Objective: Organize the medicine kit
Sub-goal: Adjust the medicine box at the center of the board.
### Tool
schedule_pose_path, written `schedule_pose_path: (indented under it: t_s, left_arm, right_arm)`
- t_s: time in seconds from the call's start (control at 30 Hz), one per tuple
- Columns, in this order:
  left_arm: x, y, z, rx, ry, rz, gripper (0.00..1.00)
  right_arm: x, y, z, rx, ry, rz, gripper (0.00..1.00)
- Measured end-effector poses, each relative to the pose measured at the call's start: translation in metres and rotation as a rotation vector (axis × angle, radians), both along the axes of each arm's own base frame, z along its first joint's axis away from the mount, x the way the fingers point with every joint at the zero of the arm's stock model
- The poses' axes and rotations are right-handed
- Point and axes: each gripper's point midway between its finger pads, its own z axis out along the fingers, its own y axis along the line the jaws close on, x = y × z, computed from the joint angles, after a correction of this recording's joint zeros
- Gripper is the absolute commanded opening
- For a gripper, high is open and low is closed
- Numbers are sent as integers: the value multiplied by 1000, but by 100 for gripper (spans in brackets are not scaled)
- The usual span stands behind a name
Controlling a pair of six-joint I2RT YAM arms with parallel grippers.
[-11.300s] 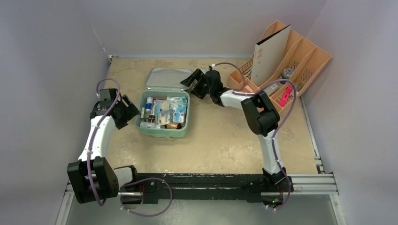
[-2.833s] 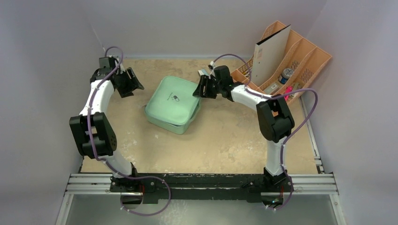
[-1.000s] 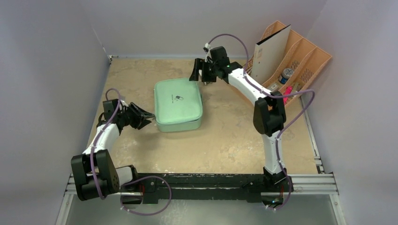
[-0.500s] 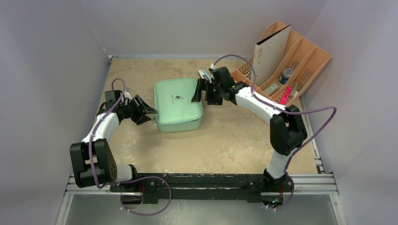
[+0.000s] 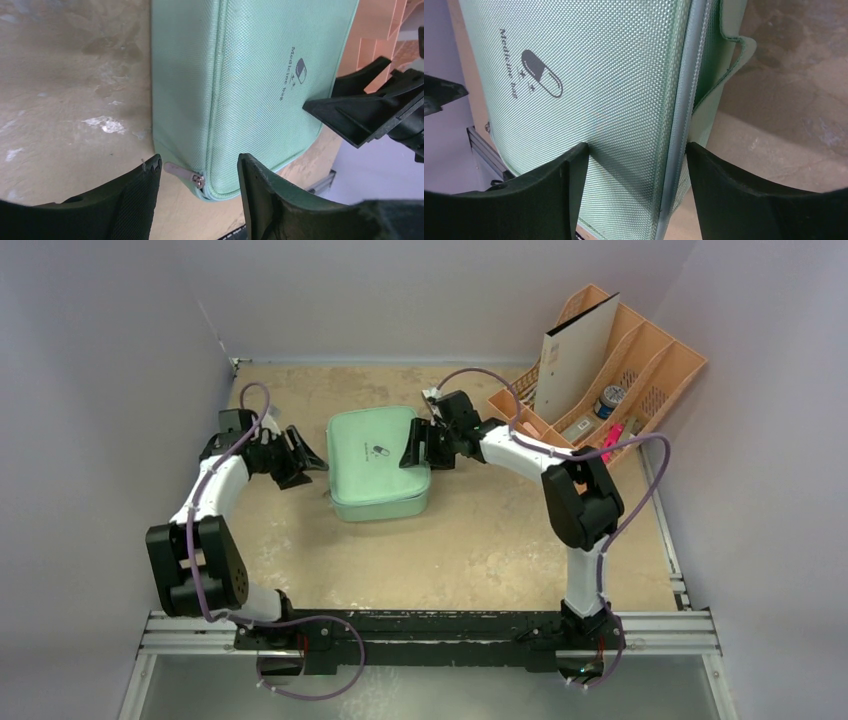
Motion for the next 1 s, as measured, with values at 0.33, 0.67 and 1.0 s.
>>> schedule_pose_path:
  t_s: [0.33, 0.67, 1.0]
  left_arm:
    - [-5, -17, -22, -109, 93, -93, 42]
    - [-24, -49, -21, -145, 97, -163, 39]
    - [-49, -83, -12, -132, 75, -247, 51]
  right_arm:
    - [25, 29, 1, 43, -62, 168, 65]
    - [63, 26, 3, 54, -143, 195, 66]
    - [87, 22, 6, 69, -182, 203, 68]
